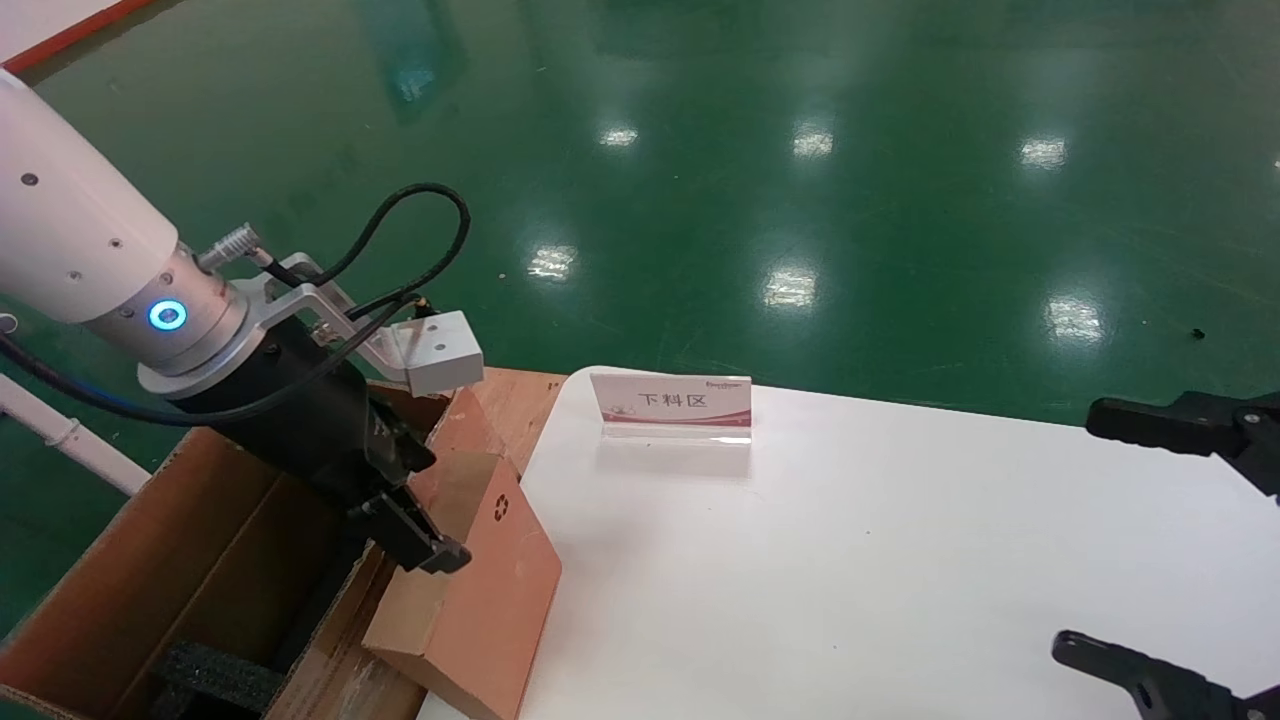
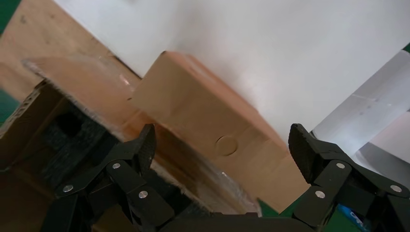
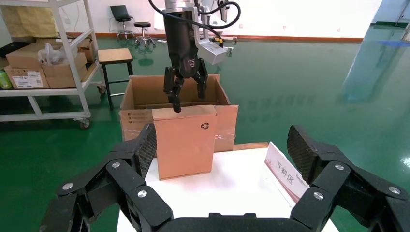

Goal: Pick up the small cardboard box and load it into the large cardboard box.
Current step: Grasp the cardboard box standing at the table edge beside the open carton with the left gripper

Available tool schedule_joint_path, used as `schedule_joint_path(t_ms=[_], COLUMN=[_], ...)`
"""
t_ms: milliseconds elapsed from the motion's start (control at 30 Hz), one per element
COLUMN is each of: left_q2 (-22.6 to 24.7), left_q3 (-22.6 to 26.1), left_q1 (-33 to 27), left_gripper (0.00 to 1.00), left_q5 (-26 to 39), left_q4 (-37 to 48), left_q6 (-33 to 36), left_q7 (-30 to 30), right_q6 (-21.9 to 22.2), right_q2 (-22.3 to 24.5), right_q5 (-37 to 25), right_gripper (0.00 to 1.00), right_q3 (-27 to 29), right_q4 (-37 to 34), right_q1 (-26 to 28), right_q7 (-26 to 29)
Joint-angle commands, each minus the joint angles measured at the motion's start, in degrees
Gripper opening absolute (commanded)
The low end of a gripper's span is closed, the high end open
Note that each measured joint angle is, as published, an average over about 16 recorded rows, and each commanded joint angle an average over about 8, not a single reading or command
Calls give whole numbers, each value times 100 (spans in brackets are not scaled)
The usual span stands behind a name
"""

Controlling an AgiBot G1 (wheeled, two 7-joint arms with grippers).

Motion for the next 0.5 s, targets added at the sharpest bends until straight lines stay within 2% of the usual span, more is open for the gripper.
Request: schedule_joint_path(t_ms=[33, 500], left_q2=[27, 19], left_q3=[172, 742], left_q1=[-107, -107], left_gripper=[100, 100], left_q5=[-18, -143], left_q4=[-3, -6], left_q6=[-16, -250], left_q7=[-64, -245], right_q6=[0, 3], right_q2=[0, 3], right_q5=[1, 4], right_gripper=[100, 100], right_q3=[-1, -6], right_q4=[0, 0], right_q1=[0, 1], right_q7=[0, -3])
